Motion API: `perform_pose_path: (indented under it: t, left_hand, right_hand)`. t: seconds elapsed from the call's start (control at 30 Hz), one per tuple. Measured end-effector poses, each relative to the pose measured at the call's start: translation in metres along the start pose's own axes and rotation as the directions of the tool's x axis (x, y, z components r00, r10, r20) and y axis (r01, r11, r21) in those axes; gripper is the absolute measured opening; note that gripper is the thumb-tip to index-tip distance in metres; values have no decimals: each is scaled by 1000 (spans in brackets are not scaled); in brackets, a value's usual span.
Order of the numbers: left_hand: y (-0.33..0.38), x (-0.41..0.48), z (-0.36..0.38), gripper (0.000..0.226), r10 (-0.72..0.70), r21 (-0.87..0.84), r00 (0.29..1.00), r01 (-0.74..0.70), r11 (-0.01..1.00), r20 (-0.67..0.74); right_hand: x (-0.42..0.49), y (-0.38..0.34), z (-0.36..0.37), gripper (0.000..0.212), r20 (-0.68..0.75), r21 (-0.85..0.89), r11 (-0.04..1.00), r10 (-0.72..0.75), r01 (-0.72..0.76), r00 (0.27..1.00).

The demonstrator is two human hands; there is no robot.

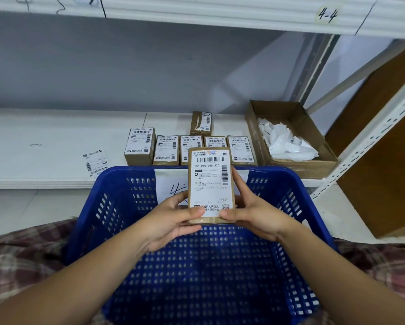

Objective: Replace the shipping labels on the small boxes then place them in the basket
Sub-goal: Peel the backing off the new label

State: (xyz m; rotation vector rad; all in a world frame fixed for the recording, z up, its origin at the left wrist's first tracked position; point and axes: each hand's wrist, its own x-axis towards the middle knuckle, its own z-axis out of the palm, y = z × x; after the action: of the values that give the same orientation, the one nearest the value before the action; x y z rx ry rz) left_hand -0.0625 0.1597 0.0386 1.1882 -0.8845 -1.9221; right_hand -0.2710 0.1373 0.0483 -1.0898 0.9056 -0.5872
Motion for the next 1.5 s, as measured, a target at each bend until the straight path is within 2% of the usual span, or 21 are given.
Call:
perform_pose_path:
  t: [0.1, 0.27, 0.37, 0.5, 0.67, 0.73, 0.83, 1.03, 1.17, 1.5]
  left_hand:
    - [0, -1, -1, 77, -12, 0, 999, 12, 1000, 46]
    - [3, -2, -4, 91, 9, -59, 994, -2, 998, 111]
    - [5, -2, -1, 78, 64, 10, 997, -64, 998, 51]
    - [5, 0, -1, 74, 101, 59, 995, -100, 993, -7]
    - [6, -1, 4, 57, 141, 130, 990, -138, 982, -11]
    - [4, 1, 5, 62, 159, 151, 987, -152, 977, -36]
    - [0, 3, 4, 67, 157, 181, 984, -140, 973, -83]
    - [-3, 3, 5, 38, 174, 284, 977, -133, 950, -124]
    - [-5, -1, 11, 36, 218, 387, 969, -158, 908, -118]
    - [-7, 2, 10, 32, 222, 364, 958, -145, 920, -180]
  right_hand:
    - [-1, 0, -3, 110, -10, -4, 1000, -13, 13, 1000]
    - [-1, 1, -5, 101, -38, 96, 995, -27, 31, 999]
    - [1, 5, -5, 91, -53, 164, 986, -14, 23, 999]
    - [4, 7, -3, 82, -94, 170, 985, -12, 28, 996]
    - [8, 10, 3, 83, -177, 157, 984, -54, 82, 983]
    - [8, 13, 6, 86, -206, 150, 984, -63, 96, 976]
    - [8, 15, 7, 88, -193, 146, 986, -51, 80, 980]
    - [7, 16, 13, 83, -194, 126, 987, -74, 99, 978]
    - [7, 18, 20, 86, -189, 52, 993, -98, 110, 977]
    - [10, 22, 25, 79, -253, -51, 991, -129, 120, 959]
